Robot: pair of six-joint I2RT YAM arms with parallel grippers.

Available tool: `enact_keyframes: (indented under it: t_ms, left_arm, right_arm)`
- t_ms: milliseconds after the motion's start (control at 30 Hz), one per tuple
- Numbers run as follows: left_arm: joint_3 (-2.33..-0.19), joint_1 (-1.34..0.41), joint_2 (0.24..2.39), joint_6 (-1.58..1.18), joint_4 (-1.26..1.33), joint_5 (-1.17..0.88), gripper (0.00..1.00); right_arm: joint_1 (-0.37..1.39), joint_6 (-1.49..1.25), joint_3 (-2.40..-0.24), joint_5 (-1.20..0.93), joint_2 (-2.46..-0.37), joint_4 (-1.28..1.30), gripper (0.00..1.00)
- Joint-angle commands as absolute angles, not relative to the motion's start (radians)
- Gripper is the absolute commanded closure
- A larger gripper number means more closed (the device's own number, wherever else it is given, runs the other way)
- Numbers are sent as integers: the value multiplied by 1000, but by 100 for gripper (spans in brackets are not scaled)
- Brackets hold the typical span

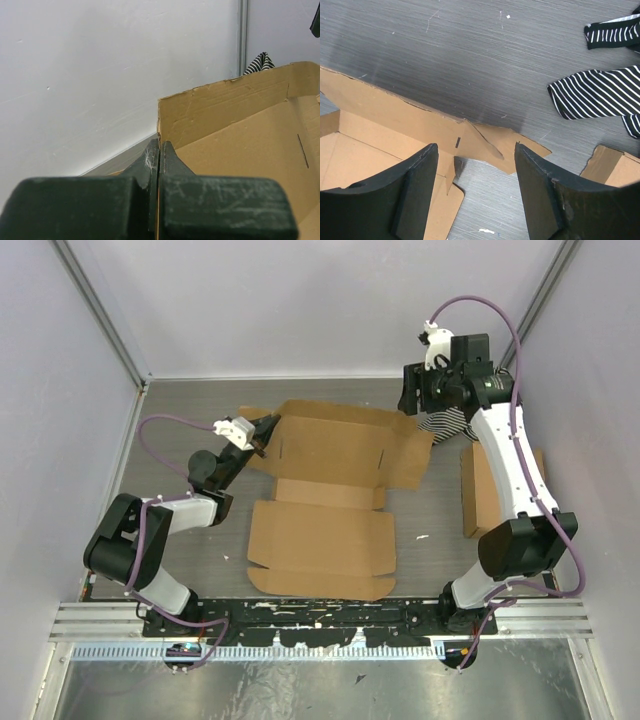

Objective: Fold the paper box

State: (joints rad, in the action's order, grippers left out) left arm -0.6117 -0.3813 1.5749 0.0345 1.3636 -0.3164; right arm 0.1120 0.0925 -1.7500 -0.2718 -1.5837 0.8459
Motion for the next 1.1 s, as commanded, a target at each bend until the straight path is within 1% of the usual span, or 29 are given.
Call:
enact_keyframes:
  t_ms: [0, 433, 633, 767, 900, 1067]
  left_arm:
    - [-608, -379, 1549, 73, 1431, -309, 100]
    - [-603, -379, 1541, 81, 1432, -309, 100]
    - [-604, -379, 1545, 72, 1432, -314, 100]
    - [-604, -379, 1549, 71, 1431, -314, 100]
    - [-609, -379, 1552, 60, 1431, -314, 100]
    - [-615, -379, 1555, 40, 1431, -312, 100]
  right_arm:
    - [123, 130, -1750, -234, -1562, 835, 32]
    - [122, 186, -1704, -244, -1621, 806, 33]
    - [123, 198, -1690, -279, -1647, 798, 32]
    - [123, 208, -1679, -339, -1647, 788, 34]
    - [127, 207, -1676, -378, -1655, 785, 40]
    - [155, 194, -1689, -360, -1684, 811, 59]
